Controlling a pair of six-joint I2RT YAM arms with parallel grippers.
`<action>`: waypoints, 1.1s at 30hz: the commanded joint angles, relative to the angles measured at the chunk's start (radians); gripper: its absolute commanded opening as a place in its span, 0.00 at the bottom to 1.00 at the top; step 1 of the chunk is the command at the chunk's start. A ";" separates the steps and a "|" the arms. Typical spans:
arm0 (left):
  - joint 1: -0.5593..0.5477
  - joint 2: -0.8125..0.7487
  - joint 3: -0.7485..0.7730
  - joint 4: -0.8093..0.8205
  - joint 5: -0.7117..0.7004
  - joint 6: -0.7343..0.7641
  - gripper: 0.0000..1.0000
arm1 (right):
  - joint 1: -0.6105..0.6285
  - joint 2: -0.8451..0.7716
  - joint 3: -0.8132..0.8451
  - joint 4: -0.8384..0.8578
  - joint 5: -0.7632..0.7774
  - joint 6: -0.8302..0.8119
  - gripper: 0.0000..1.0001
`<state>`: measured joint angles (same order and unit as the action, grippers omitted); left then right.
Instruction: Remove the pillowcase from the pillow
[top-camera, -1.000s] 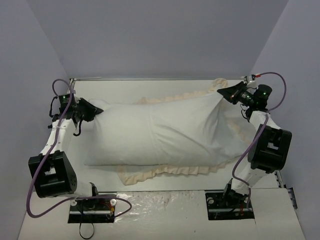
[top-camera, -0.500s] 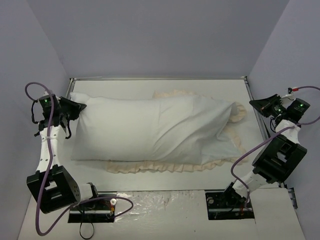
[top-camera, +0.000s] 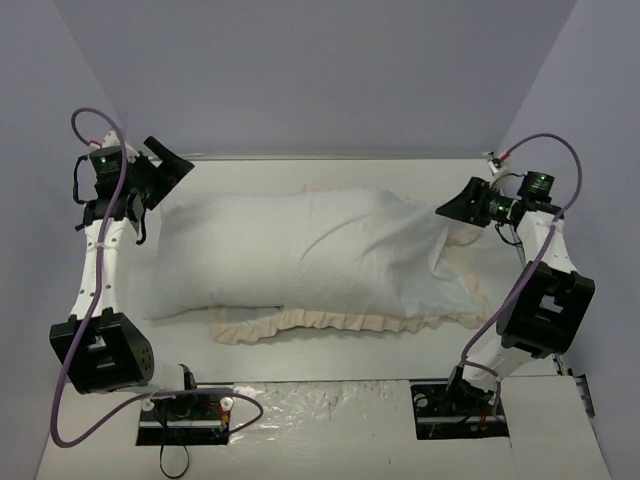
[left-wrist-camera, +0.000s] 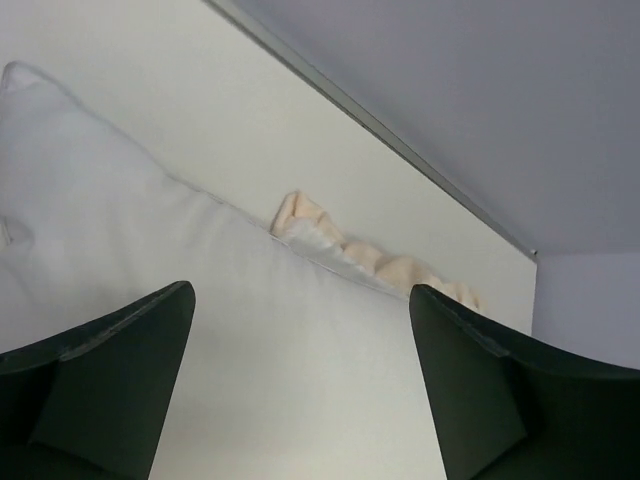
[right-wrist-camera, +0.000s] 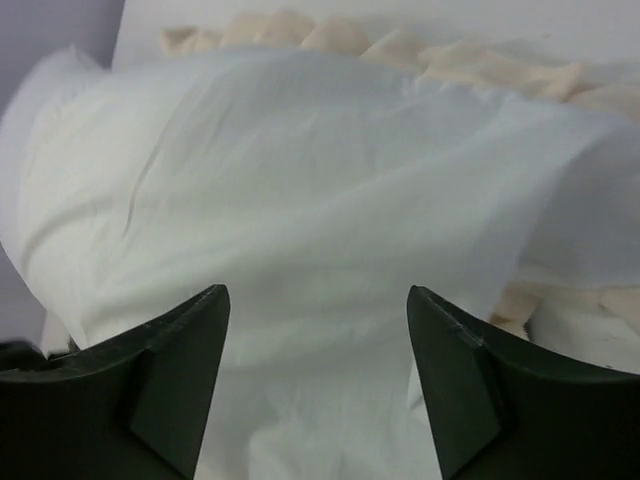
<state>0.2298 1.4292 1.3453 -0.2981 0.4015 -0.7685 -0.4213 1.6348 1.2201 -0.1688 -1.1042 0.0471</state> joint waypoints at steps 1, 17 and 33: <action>-0.062 -0.108 0.066 -0.015 0.013 0.193 0.88 | 0.126 -0.035 0.056 -0.345 0.048 -0.407 0.69; -0.671 -0.545 -0.293 -0.159 -0.281 0.233 0.88 | 0.407 -0.343 -0.183 -1.009 0.460 -1.826 0.86; -1.063 -0.594 -0.457 -0.380 -0.922 -0.655 0.89 | 0.687 -0.506 -0.570 -0.204 0.696 -1.069 0.77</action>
<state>-0.7795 0.7773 0.8951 -0.6083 -0.3370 -1.2026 0.2432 1.1351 0.6842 -0.4763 -0.4660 -1.1118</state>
